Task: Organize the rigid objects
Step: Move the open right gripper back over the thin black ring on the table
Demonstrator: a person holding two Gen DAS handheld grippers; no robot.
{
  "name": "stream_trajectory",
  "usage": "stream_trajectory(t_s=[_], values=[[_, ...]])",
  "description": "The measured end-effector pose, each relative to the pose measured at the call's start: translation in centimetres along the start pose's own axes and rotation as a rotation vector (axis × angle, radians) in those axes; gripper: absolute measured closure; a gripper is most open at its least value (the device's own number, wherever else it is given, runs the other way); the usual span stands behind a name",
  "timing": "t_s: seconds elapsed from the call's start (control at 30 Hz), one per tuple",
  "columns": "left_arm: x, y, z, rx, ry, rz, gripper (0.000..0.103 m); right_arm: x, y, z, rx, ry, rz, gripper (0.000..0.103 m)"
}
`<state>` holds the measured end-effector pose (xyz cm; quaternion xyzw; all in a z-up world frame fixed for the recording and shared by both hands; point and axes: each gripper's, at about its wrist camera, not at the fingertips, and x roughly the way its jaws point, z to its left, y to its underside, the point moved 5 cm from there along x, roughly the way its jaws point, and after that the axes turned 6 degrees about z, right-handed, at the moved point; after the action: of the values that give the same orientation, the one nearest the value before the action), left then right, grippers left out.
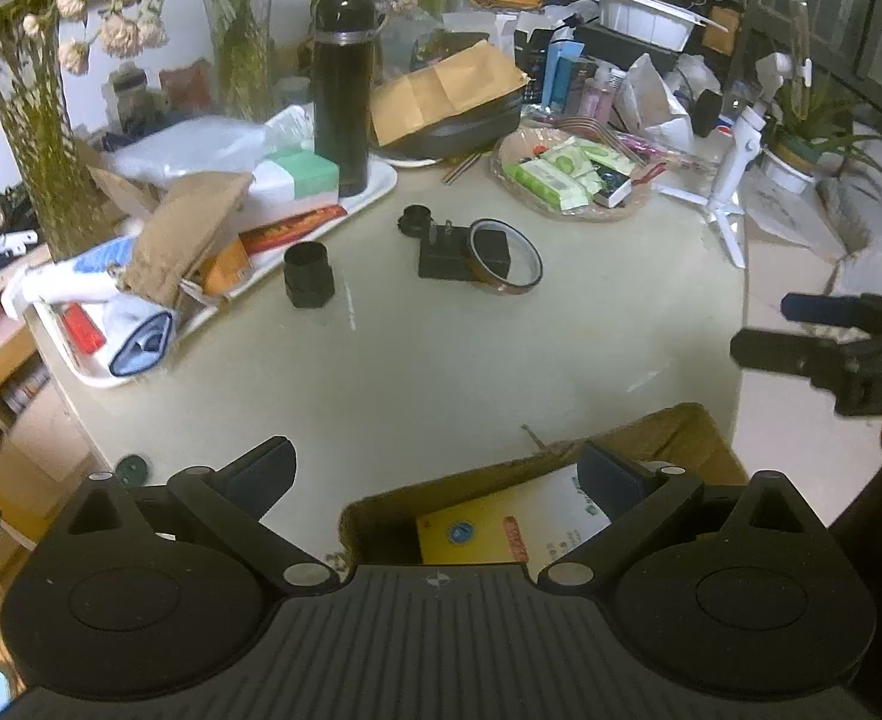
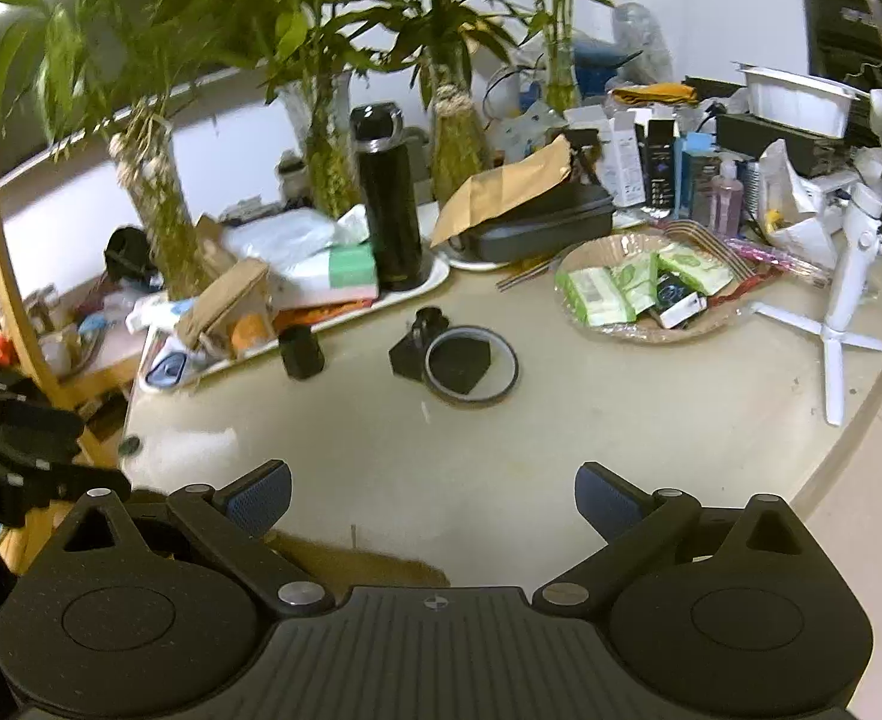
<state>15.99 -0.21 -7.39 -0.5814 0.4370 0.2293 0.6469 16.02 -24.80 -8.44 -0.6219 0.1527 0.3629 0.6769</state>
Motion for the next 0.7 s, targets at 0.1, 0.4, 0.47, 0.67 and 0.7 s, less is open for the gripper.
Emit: stream_trajectory(t_s=[0.1,0.4,0.47,0.67,0.7], values=[[0.0,-0.1,0.2,-0.008,0.007,-0.009,0.0,0.1,-0.4,-0.2,0.021,0.001,-0.017,0.002],[0.2,-0.4,0.9,-0.054,0.012,-0.025,0.0,0.9,-0.4,-0.6,0.043,0.02,-0.005,0.0],[0.1,-0.5,0.9,-0.062,0.009,-0.033,0.0,0.9,-0.4,-0.5,0.039,0.018,-0.005,0.0],[0.0,-0.8,0.3,-0.03,-0.023,-0.063,0.0,1.3,-0.3,-0.3,0.024,0.023,0.011,0.0],[0.1,-0.8,0.3,-0.025,-0.026,-0.065,0.0,1.3,-0.2,-0.2,0.02,0.025,0.013,0.0]])
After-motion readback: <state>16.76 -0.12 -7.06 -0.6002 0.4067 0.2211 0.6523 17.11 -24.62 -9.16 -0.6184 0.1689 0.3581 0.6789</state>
